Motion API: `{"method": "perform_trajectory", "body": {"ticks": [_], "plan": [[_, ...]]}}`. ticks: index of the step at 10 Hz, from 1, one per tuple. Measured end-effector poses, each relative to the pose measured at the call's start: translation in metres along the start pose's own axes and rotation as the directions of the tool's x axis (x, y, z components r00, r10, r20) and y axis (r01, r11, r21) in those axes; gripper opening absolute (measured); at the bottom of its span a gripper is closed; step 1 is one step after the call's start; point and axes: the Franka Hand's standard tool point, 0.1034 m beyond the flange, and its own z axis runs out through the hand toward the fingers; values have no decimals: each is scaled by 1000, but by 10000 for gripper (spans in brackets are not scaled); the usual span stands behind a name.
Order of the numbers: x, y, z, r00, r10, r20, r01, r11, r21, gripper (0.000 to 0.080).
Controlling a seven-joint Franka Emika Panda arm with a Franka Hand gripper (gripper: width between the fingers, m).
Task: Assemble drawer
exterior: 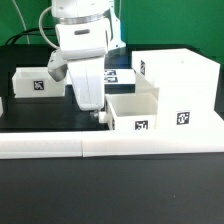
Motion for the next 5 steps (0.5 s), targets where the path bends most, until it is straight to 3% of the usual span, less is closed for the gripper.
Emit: {"method": "perform_trajectory", "body": {"ticks": [1,3,5], "plan": [[-7,-5,5,999,-50,-5,50,999,11,648],[-25,-19,13,997,-76,-3,76,997,-19,648],[-37,-26,14,997,-76,-4,76,997,-16,648]]}}
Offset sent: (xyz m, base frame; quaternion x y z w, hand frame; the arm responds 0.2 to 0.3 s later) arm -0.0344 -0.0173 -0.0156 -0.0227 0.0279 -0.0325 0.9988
